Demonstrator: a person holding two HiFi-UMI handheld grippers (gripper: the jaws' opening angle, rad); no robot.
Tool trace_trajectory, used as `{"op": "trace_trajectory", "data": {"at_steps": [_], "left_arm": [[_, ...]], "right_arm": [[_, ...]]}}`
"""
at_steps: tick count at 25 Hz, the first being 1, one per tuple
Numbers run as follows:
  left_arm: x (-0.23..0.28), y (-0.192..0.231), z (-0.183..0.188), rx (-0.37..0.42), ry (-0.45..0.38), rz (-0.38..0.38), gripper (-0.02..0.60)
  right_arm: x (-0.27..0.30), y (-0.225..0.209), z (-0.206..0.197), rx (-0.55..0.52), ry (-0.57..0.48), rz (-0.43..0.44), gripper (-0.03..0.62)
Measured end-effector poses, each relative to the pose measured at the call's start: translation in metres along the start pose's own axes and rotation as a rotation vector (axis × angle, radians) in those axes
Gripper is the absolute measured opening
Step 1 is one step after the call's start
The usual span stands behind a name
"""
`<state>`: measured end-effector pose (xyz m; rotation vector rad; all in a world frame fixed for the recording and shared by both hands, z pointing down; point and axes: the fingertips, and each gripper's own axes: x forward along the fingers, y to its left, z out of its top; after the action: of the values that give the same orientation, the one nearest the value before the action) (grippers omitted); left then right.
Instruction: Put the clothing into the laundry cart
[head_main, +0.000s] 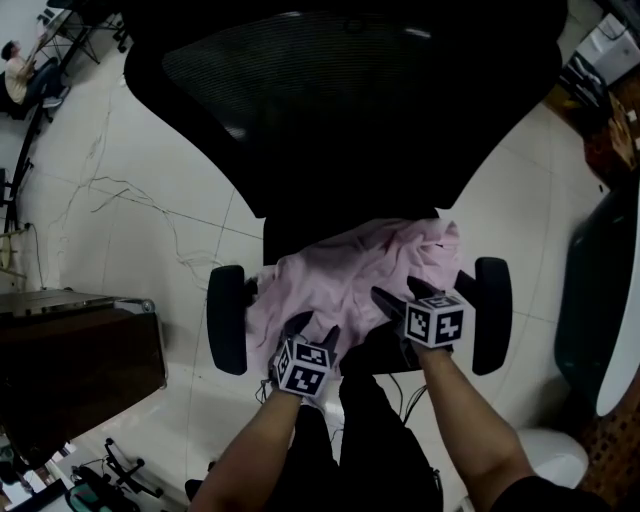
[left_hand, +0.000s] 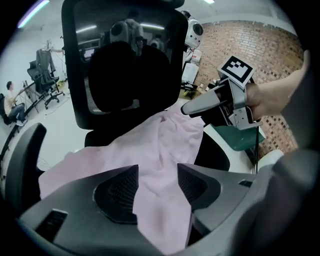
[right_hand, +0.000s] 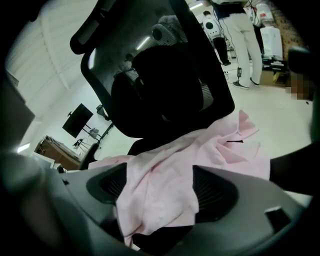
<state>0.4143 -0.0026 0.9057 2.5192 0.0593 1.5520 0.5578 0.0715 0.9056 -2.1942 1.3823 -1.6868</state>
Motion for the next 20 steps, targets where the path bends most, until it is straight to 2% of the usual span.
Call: {"op": "trace_trajectory", "data": {"at_steps": [3,10,15,20], "left_arm": [[0.016,-0.002,0.003,0.032,0.011,-0.019,0.286],[0.045,0.005,0.031,0.07,-0.025,-0.011,0.29],[0.073,0.012,0.02,0.055,0.048,-0.018,0.29],[0.101,0.016,-0.008,0.051,0.152,-0.024,0.29]], "right_arm": [[0.012,-0.01,0.007,0.036,-0.012,-0.022,0.467],[0.028,-0.032,0.032,0.096,-0.058,-0.048,0.482],[0.051,-0.043,0.034,0.121,-0.035,-0.051,0.494],[0.091,-0.046,0.019,0.126,0.037,-0.071,0.511]]}}
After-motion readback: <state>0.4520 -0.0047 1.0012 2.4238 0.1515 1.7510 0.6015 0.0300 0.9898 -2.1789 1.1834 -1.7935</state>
